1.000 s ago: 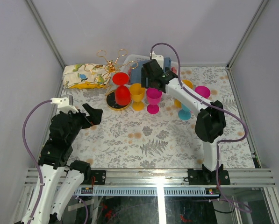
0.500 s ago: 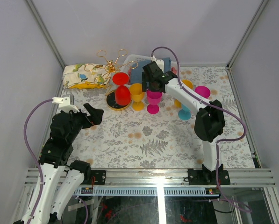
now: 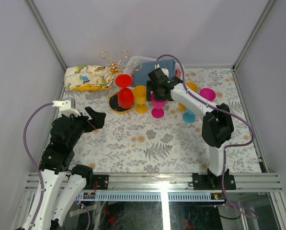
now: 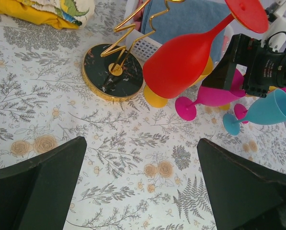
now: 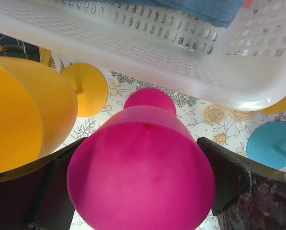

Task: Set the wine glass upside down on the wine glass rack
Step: Pick up the wine glass at the center of the board.

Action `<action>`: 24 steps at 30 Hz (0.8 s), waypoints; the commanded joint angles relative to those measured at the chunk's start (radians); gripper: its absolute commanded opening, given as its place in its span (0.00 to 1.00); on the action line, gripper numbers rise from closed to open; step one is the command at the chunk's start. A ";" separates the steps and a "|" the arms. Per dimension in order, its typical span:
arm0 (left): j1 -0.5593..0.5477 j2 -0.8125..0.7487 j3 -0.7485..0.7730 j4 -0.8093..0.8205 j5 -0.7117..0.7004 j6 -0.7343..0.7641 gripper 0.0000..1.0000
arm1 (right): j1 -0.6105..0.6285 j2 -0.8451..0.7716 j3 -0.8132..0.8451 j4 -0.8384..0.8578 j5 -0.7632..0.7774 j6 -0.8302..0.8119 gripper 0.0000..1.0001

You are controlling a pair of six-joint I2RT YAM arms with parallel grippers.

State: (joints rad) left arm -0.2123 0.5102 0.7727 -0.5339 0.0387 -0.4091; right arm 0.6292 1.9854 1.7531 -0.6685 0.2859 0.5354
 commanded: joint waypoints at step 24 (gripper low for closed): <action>0.006 -0.048 -0.018 0.055 0.012 0.025 1.00 | -0.004 -0.102 -0.054 0.067 0.008 -0.043 0.99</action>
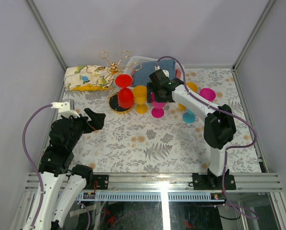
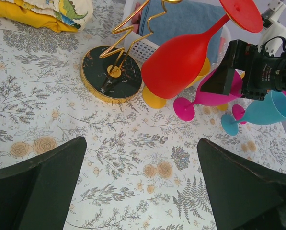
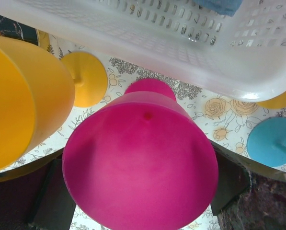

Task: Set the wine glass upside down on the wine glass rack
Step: Pick up the wine glass at the center of the board.

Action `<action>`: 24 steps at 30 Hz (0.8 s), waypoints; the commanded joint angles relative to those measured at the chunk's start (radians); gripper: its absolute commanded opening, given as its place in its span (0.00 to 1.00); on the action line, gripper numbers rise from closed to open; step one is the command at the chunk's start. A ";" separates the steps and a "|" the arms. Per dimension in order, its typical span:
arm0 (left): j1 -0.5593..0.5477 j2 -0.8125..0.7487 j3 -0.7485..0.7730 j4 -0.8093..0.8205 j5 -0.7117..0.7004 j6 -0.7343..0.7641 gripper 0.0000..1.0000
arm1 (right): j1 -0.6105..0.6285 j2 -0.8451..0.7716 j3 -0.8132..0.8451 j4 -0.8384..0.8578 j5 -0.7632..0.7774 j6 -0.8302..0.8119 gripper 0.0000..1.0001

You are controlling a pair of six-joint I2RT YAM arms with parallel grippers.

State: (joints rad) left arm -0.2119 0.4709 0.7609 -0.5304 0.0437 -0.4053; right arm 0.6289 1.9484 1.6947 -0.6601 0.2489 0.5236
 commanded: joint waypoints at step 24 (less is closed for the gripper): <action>0.004 -0.012 -0.028 0.060 -0.022 -0.009 1.00 | -0.002 -0.140 -0.091 0.074 0.081 -0.109 0.73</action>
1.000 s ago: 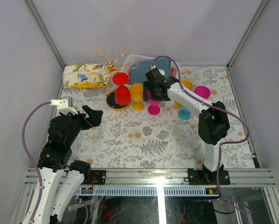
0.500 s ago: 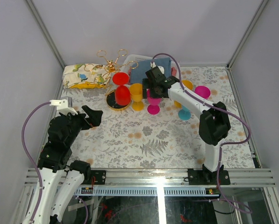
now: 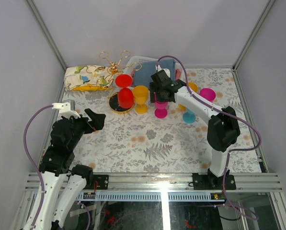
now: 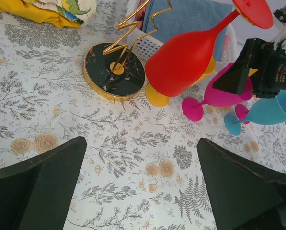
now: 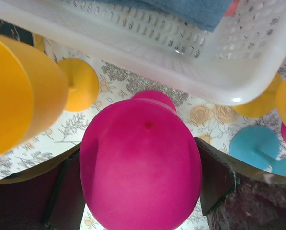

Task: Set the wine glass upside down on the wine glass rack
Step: Pick up the wine glass at the center of the board, then adjust the wine glass.

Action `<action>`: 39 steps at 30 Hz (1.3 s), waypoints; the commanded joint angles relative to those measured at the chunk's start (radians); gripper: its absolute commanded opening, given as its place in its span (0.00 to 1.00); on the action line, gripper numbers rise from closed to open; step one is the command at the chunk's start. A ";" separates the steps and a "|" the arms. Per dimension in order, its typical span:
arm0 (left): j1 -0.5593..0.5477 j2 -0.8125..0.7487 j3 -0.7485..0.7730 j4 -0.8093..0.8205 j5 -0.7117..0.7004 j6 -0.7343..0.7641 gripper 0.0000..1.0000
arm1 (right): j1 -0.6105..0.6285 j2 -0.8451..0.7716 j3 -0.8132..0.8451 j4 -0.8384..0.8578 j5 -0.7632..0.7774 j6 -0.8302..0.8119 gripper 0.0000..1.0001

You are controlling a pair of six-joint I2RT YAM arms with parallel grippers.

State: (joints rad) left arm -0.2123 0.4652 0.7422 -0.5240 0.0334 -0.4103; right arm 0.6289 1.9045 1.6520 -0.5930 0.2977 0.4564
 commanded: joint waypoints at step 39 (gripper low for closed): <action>-0.093 0.042 -0.124 0.230 0.236 -0.188 1.00 | 0.109 -0.728 -0.543 0.149 -0.184 0.066 0.72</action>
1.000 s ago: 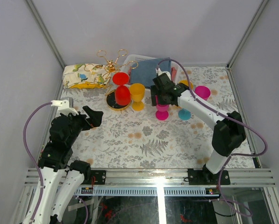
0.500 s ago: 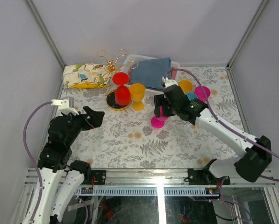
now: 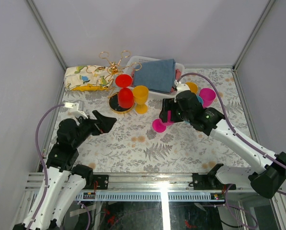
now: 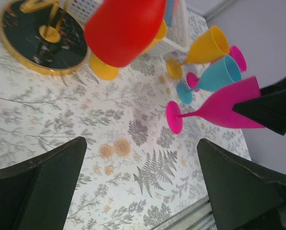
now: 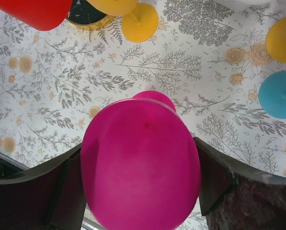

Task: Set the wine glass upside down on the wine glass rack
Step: Adjust the wine glass.

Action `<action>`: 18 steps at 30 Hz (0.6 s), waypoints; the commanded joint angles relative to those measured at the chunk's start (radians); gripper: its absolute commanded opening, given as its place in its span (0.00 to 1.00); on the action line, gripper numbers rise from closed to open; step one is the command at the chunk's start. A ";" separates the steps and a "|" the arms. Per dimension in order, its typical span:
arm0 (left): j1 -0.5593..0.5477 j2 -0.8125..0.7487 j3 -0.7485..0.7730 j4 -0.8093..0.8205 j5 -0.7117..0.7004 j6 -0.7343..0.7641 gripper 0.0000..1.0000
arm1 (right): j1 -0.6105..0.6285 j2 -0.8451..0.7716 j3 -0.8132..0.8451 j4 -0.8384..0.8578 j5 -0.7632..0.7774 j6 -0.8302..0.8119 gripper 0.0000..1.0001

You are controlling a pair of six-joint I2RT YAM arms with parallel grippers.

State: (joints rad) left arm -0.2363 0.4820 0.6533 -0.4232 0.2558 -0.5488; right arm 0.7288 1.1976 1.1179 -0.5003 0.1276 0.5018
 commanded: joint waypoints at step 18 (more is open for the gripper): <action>-0.611 0.216 -0.112 0.403 -0.428 -0.133 0.88 | 0.009 -0.153 -0.142 0.272 -0.137 0.185 0.72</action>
State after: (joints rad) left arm -0.8417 0.6724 0.5457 -0.1646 -0.1249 -0.6506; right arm 0.7288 1.1004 1.0027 -0.3897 0.0639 0.6060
